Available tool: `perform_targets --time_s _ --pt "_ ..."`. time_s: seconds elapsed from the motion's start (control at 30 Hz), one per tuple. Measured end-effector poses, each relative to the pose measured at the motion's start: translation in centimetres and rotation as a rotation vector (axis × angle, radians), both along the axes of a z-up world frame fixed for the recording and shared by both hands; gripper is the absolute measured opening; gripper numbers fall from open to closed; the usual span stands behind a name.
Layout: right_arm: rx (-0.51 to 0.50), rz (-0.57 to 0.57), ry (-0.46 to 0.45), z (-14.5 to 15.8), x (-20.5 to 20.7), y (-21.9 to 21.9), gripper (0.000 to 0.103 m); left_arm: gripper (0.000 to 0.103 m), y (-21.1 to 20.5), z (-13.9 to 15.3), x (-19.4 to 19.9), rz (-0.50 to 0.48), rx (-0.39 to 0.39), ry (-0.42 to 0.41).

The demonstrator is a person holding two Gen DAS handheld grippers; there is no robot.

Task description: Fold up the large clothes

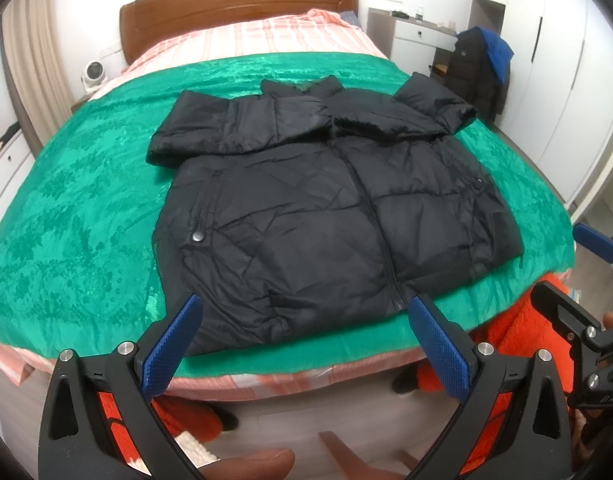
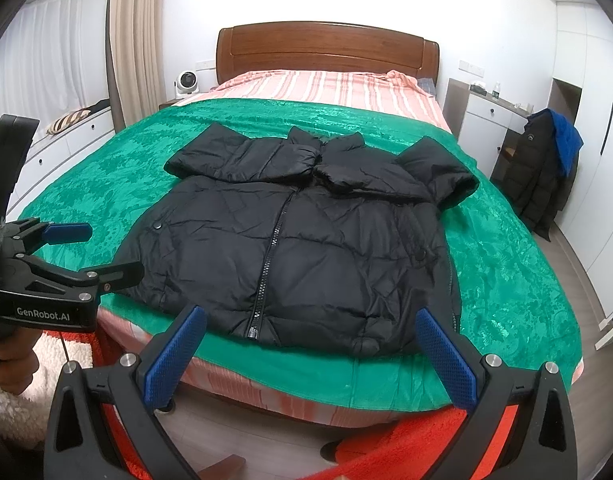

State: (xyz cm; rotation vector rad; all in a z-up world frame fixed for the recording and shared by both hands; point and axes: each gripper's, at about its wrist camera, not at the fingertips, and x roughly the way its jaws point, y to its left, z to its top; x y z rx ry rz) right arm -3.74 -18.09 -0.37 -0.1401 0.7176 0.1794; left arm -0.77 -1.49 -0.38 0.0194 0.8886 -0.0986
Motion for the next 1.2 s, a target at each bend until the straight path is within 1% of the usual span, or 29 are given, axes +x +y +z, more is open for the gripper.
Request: perform_targets --time_s 1.2 --pt "0.000 0.001 -0.001 -0.24 -0.14 0.00 0.103 0.103 -0.24 -0.24 -0.24 -0.003 0.003 0.000"
